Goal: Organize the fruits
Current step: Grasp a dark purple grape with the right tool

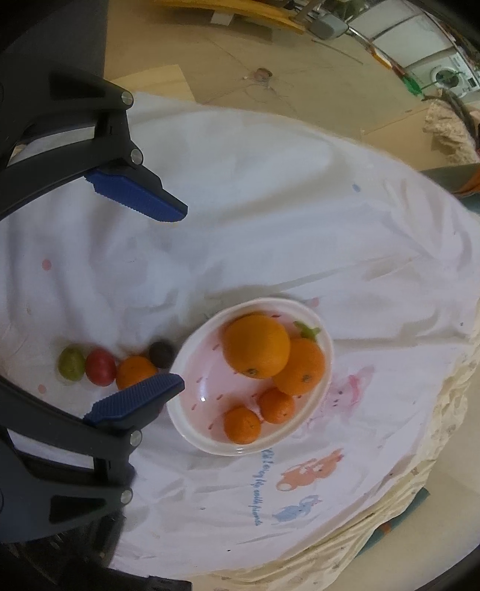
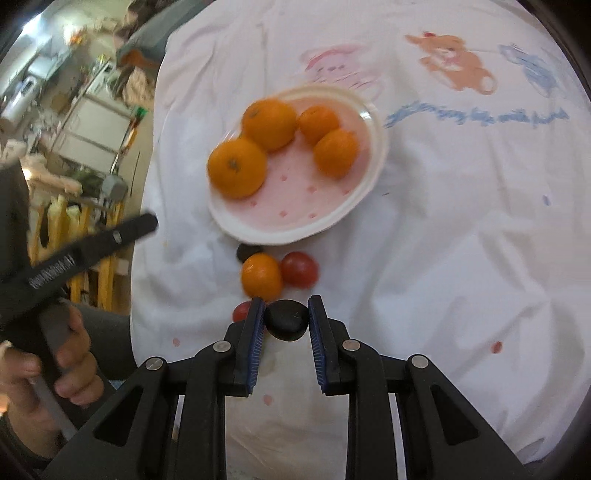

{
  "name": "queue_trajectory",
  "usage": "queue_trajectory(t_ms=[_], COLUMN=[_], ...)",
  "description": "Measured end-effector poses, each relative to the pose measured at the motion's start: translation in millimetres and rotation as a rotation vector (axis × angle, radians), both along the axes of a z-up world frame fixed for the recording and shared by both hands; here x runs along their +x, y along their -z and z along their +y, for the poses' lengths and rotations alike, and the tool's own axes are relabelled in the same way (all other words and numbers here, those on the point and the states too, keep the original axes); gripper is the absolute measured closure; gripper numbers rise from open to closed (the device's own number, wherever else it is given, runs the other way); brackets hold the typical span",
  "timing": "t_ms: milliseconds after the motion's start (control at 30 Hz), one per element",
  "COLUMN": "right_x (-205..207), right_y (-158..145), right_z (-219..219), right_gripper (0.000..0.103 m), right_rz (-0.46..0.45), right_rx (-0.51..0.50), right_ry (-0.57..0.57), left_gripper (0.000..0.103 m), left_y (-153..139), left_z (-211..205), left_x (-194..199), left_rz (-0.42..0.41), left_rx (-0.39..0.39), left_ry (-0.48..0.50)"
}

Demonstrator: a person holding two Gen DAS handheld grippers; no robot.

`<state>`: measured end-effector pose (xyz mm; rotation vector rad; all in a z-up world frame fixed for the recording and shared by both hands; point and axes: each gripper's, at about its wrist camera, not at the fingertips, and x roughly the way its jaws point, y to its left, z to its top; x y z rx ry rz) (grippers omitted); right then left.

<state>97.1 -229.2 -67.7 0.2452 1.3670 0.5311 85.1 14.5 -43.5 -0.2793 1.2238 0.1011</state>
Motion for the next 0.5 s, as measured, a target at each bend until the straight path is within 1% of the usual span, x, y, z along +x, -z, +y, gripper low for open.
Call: queue_trajectory(t_ms=[200,333,400,433,467,500], right_x=[0,4,4,4,5,5], right_y=[5,5,3,4,5,5], right_z=[-13,-19,-25,-27,-29,-31], right_gripper=[0.078,0.078,0.078,0.078,0.078,0.078], right_rz=[0.008,-0.006,-0.007,-0.005,-0.002,0.001], right_rx=[0.082,0.095,0.095,0.097,0.099,0.102], right_ry=[0.089,0.113,0.123,0.129,0.135,0.141], left_gripper=[0.021,0.023,0.027,0.035,0.04,0.041], left_y=[19,32,39,42,45,49], left_z=[-17,-36,-46,-51,-55,-58], left_x=[0,1,2,3,5,7], left_rz=[0.055,0.095,0.115,0.124,0.134,0.147], left_rx=[-0.021,-0.033,-0.042,-0.053,-0.06,-0.066], left_ry=[0.054,0.108,0.131,0.141,0.148,0.15])
